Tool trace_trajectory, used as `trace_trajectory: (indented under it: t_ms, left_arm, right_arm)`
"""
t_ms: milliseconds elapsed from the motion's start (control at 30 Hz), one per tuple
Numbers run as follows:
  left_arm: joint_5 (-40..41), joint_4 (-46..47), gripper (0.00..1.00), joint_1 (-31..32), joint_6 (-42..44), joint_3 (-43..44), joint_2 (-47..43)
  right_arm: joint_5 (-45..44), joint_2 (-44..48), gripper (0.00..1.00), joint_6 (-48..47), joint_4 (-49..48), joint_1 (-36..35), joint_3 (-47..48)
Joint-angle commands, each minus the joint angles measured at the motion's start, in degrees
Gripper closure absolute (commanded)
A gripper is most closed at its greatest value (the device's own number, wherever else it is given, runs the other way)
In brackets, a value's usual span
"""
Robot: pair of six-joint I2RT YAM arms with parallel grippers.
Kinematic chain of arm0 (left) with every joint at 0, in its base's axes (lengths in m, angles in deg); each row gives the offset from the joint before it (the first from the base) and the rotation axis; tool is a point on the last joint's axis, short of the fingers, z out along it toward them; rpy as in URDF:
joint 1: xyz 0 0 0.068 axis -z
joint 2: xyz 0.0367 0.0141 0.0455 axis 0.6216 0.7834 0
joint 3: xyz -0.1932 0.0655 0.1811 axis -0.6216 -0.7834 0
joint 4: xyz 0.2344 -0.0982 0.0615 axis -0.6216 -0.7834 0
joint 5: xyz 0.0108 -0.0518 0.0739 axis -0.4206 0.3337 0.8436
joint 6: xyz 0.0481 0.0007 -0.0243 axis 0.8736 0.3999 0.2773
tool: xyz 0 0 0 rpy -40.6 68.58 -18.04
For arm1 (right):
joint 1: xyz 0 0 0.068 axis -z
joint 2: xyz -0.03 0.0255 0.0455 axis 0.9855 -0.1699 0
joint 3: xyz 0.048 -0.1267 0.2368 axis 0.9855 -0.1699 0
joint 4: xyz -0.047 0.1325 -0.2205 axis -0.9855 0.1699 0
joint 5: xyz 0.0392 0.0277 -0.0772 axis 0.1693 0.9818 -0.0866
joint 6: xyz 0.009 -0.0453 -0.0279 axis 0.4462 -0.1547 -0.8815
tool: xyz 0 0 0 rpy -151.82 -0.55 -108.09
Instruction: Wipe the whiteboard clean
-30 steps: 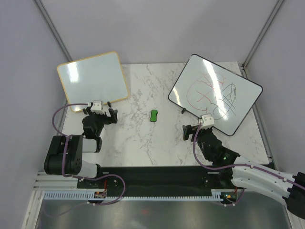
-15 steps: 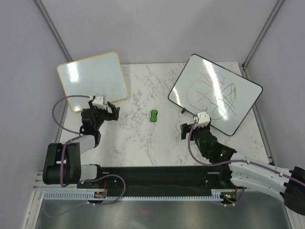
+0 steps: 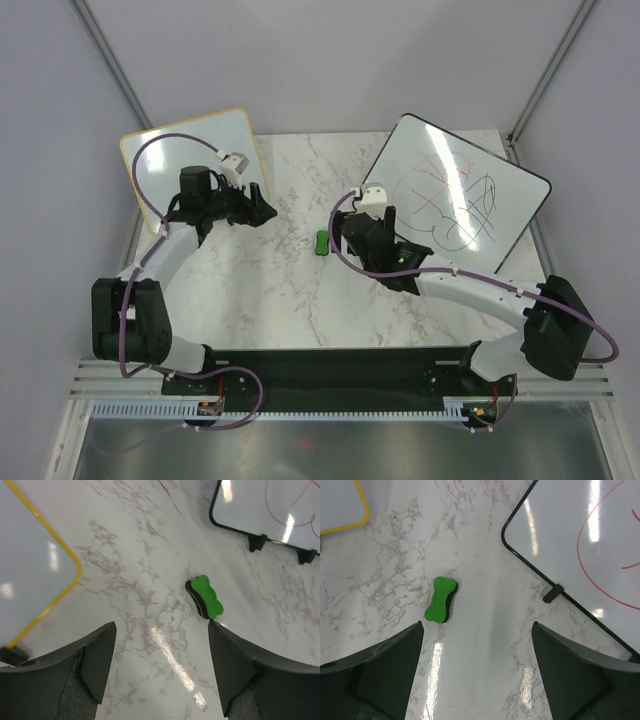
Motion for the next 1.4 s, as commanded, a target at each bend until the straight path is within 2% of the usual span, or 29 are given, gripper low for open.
trace_trajectory:
  t_ms: [0,167,200,267,367,433,500,567,700,1000,1267,1367]
  left_arm:
    - [-3.3,-11.1,0.19,7.0,2.1,3.7,0.5]
    - [-3.3,-11.1,0.19,13.0,2.1,5.6,3.8]
    - [17.4,-13.2,0.24,14.3,-1.6,6.1,4.7]
    - [19.1,-13.4,0.24,14.7,-2.5,7.6,7.1]
    - [19.5,-12.9,0.24,14.7,-4.1,8.6,8.6]
    - [20.4,-12.4,0.24,14.7,-4.2,9.0,8.6]
    - [22.7,-12.3,0.24,14.5,-3.3,9.2,7.9]
    - [24.7,-12.2,0.23,14.1,-2.4,8.9,7.0]
    - [24.4,-12.2,0.23,10.5,-1.6,8.5,5.3]
    - [24.4,-12.2,0.23,6.5,-1.6,7.1,5.0]
    - [24.4,-12.2,0.23,6.1,-1.6,7.0,5.0]
    - [19.0,-12.0,0.23,6.1,-1.1,7.0,5.0]
  right_arm:
    - [-4.7,0.7,0.04,7.5,8.7,1.9,2.5]
    - [-4.1,4.0,0.1,14.6,11.4,6.1,-0.5]
    - [-3.9,4.6,0.12,15.3,11.5,7.6,-1.2]
    - [-2.0,5.9,0.15,16.1,11.5,8.8,-2.4]
    - [1.3,3.1,0.2,13.4,10.8,9.2,0.0]
    - [4.6,-2.0,0.23,10.6,10.8,9.2,4.1]
    - [7.1,-7.3,0.32,9.3,10.4,9.2,7.6]
    - [11.1,-10.7,0.36,7.8,8.4,9.2,9.9]
    - [17.2,-21.7,0.34,5.8,8.4,8.9,18.2]
    - [20.7,-34.9,0.33,3.1,12.0,7.0,30.3]
    - [17.8,-39.9,0.38,4.9,15.5,6.8,33.8]
    - [17.9,-41.0,0.39,5.0,16.4,6.5,34.8]
